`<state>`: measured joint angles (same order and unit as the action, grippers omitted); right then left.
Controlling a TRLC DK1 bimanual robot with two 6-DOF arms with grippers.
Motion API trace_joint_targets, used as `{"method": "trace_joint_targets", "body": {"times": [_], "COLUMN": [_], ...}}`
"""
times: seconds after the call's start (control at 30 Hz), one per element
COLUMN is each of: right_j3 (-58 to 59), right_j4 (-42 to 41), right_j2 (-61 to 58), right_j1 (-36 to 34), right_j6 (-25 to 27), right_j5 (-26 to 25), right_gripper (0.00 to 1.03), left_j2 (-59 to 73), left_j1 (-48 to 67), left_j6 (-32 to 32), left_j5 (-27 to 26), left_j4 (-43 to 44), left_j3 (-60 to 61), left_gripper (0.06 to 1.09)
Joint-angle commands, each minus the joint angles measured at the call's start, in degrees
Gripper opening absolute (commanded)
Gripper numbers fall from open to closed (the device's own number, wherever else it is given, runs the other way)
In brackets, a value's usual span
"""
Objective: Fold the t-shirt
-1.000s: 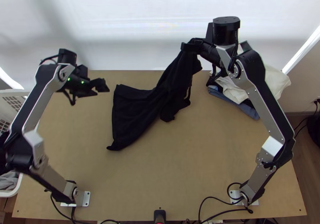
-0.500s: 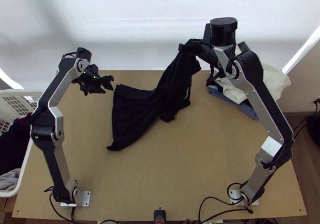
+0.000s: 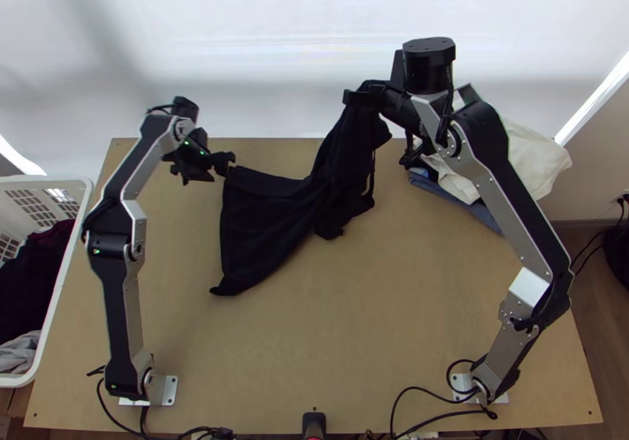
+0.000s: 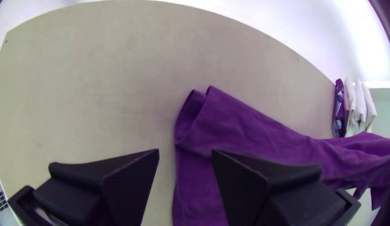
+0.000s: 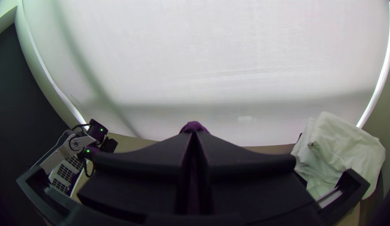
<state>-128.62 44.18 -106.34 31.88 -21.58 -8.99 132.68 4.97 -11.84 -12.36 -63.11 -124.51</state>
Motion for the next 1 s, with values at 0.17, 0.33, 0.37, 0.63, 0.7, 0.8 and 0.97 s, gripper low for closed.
{"method": "trace_joint_targets", "body": {"times": [0.17, 0.33, 0.37, 0.63, 0.7, 0.8, 0.97], "right_j3": [-0.9, -1.0, -1.0, -1.0, -0.9, -0.9, -1.0], "right_j4": [-0.9, -0.9, -1.0, -1.3, -1.3, -1.3, -1.5], "right_j2": [-0.6, -0.6, -0.6, -0.9, -0.9, -1.0, -1.0], "right_j1": [0.4, 0.4, 0.4, 0.6, 0.7, 0.8, 0.8], "right_j6": [-1.4, -1.4, -1.4, -1.4, -1.4, -1.4, -1.4], "right_j5": [-0.1, -0.1, -0.1, -0.1, -0.1, -0.1, -0.1], "right_gripper": [0.03, 0.03, 0.03, 0.03, 0.03, 0.03, 0.03], "left_j2": [2.8, 3.8, 3.9, 4.4, 4.5, 4.6, 4.6], "left_j1": [2.5, 3.0, 3.1, 3.3, 3.3, 3.4, 3.9], "left_j6": [1.4, 1.5, 1.6, 2.4, 2.5, 2.9, 3.0], "left_j5": [1.5, 2.3, 2.6, 3.8, 4.0, 4.0, 4.0], "left_j4": [2.7, 3.3, 3.5, 5.5, 5.7, 5.9, 6.2], "left_j3": [-1.9, -3.5, -3.5, -3.6, -3.6, -3.6, -3.5], "left_gripper": [0.7, 0.7, 0.7, 0.7, 0.7, 0.7, 0.42]}}
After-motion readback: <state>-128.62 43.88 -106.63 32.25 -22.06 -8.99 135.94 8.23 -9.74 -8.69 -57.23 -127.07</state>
